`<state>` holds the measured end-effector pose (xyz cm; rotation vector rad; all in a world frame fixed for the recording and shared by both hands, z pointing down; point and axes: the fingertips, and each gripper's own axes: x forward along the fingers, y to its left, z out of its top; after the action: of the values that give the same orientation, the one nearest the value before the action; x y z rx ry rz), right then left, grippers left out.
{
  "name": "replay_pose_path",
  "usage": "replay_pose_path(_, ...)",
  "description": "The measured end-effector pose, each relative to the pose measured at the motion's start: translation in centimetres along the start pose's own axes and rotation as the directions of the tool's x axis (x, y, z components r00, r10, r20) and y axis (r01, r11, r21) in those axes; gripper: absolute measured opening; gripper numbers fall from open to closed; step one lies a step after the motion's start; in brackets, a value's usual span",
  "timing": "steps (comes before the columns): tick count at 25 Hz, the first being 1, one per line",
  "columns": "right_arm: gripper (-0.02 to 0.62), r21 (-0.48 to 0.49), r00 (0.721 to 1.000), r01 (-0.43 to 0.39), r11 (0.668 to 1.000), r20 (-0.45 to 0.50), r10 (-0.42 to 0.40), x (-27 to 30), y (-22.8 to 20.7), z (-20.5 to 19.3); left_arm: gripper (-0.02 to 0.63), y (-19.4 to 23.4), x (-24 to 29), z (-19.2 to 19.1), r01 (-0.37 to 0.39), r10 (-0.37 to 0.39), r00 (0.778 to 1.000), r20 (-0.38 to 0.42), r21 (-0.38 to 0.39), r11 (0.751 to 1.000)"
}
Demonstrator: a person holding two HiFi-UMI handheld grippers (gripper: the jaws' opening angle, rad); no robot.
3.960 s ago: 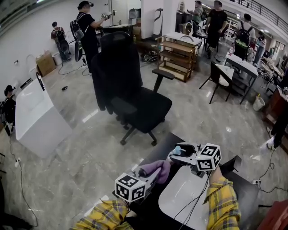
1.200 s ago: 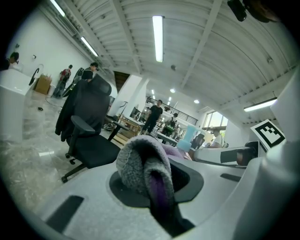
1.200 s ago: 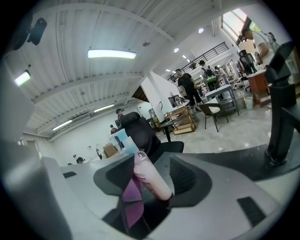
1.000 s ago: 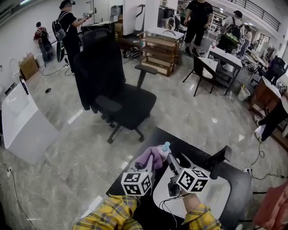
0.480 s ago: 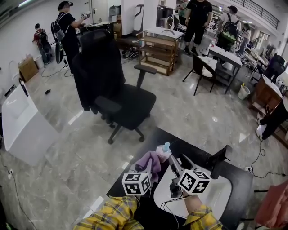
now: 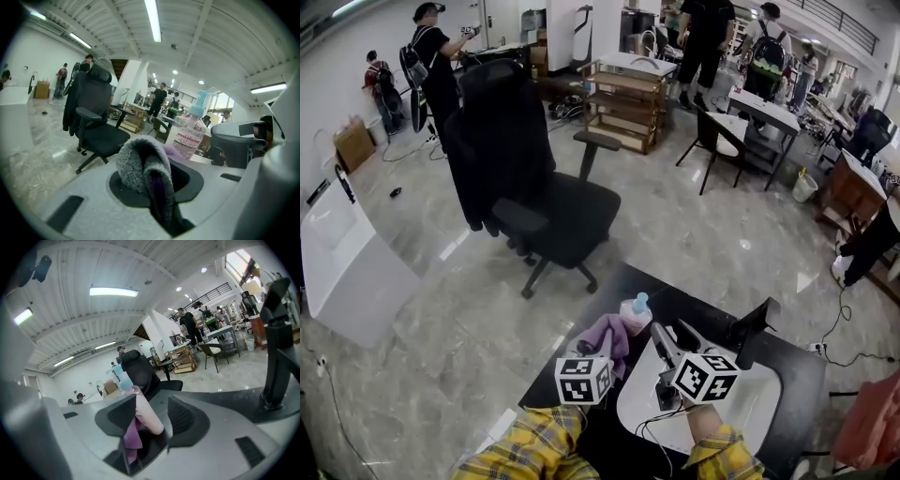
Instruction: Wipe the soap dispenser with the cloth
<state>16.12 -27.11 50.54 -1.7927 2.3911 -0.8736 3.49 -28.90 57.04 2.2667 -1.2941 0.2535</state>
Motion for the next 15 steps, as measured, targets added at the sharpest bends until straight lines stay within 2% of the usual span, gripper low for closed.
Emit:
replay_pose_path(3, 0.204, -0.149, 0.995, -0.101, 0.984, -0.038, 0.097, 0.6, 1.3, 0.6, 0.058, 0.1, -0.9, 0.8, 0.018, -0.017, 1.0, 0.02, -0.01, 1.0)
replay_pose_path(6, 0.204, -0.308, 0.969, -0.242, 0.92, -0.131, 0.211, 1.2, 2.7, 0.9, 0.058, -0.1, -1.9, 1.3, 0.053, -0.053, 0.998, 0.03, -0.002, 0.999)
replay_pose_path(12, 0.204, -0.361, 0.896, -0.438, 0.823, -0.252, 0.366, 2.5, 4.3, 1.9, 0.058, -0.5, -3.7, 2.2, 0.117, -0.117, 0.992, 0.041, 0.016, 0.993)
replay_pose_path(15, 0.204, -0.39, 0.843, -0.532, 0.751, -0.33, 0.426, 3.0, 5.7, 1.7, 0.058, -0.3, -4.6, 2.1, 0.129, -0.129, 0.991, 0.041, 0.004, 0.992)
